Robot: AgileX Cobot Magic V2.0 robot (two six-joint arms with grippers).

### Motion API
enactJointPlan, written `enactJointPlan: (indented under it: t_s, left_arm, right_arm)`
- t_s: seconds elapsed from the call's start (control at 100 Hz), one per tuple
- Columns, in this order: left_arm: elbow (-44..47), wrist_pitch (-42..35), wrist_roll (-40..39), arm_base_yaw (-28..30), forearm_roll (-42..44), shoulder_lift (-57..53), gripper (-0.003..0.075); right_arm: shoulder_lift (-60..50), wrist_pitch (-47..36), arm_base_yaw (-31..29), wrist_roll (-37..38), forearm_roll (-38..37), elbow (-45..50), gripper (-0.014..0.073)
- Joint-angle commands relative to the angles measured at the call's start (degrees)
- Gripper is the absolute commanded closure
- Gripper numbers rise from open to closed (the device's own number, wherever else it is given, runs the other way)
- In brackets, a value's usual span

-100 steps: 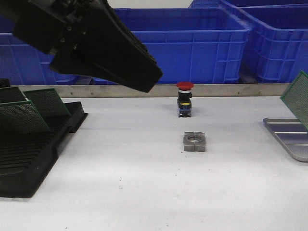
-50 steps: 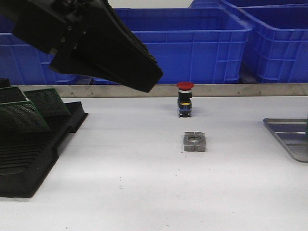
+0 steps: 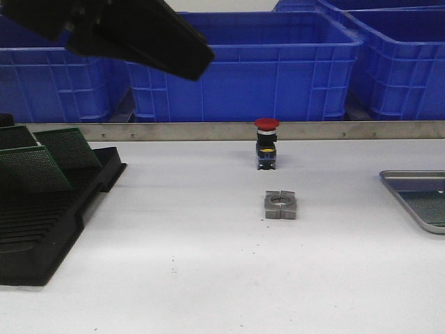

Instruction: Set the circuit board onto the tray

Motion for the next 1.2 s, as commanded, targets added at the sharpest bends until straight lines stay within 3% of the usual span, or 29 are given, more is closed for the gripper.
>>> enactJointPlan:
  t_s: [0.0,0.23,0.39,0.54,0.9,1.19]
  left_arm:
    - [-1.7,-1.3,-0.6,1.9,-1.8,-4.4,0.0736]
    - [-1.6,-1.4,-9.9,11.2,-1.4,-12.8,0.0737]
    - [0.9,-5.0,-13.0,17.4,-1.4,-20.7,0.0738]
    - [7.2,-13.8,-15.4,22.2,-1.9,-29.2,0.0738]
    - [23.3,-29.5,-18.8,26.5,-6.0,-49.3,0.0737]
    - [33.2,-30.8,-18.8,26.5,-9.7,-59.7,0.0737]
  right_arm:
    - [-3.4,3.8,-0.3,-0.6,0.5,-1.6,0.0183]
    - [-8.5,15.0,-0.3,-0.6,0.5,-1.6,0.0673]
    - [-11.6,23.3,-0.3,-0.6,0.5,-1.5,0.0655]
    - [-15.1,25.6,-0.2,-0.6,0.5,-0.6,0.0655]
    - [-33.5,10.7,-0.2,-0.7,1.7,10.3,0.0655]
    - [-51.4,4.6,-0.2,-0.7,1.7,17.8,0.0655]
